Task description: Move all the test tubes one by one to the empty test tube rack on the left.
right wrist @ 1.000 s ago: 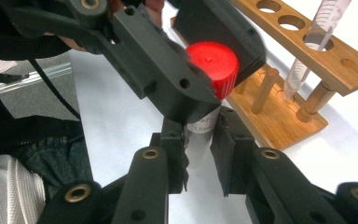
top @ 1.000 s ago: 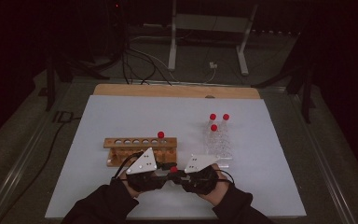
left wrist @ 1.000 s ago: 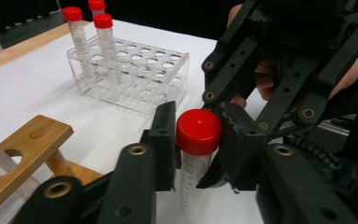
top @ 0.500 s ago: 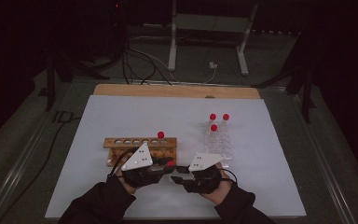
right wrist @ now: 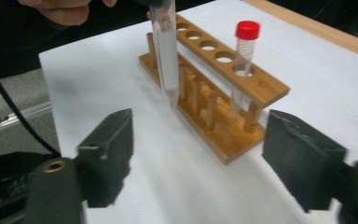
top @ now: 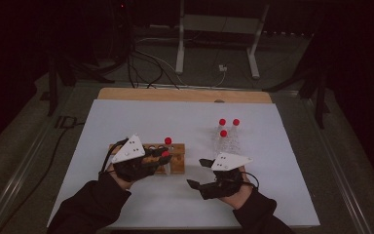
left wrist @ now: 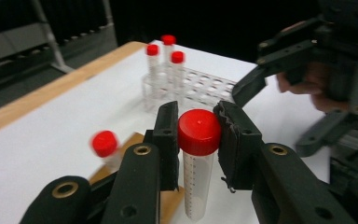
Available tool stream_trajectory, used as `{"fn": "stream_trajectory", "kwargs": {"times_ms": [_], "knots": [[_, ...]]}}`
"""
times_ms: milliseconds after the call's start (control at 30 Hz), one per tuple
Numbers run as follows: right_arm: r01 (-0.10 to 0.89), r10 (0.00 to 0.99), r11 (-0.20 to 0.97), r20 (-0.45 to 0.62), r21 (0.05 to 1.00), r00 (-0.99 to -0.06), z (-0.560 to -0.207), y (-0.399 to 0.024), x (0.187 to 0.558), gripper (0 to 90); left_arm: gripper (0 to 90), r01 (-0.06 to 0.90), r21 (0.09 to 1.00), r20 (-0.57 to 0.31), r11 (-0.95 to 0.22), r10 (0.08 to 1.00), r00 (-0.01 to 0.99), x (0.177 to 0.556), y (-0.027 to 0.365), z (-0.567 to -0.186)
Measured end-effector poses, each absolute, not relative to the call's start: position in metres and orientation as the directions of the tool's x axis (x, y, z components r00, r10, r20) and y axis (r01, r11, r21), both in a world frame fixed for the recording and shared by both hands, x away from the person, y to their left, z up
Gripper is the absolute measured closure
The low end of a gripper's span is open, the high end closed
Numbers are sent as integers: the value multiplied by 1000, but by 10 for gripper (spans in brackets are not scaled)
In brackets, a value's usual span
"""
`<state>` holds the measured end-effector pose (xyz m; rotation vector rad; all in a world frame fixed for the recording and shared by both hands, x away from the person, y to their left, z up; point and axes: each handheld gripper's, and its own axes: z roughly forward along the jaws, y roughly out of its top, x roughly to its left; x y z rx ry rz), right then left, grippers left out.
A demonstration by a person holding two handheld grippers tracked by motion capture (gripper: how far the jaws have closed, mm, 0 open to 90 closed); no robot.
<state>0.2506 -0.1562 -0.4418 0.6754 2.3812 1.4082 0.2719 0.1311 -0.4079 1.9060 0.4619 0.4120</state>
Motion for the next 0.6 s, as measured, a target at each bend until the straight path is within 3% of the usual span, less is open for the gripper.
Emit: {"fn": "stream_trajectory", "kwargs": {"times_ms": [333, 600], "knots": [[265, 568, 373, 7, 889, -823, -438, -163, 254, 0, 716, 124, 931, 89, -342, 546, 833, 286, 138, -393], [262, 570, 336, 26, 905, -821, -434, -170, 255, 0, 716, 124, 933, 104, -337, 585, 804, 300, 141, -390]]}}
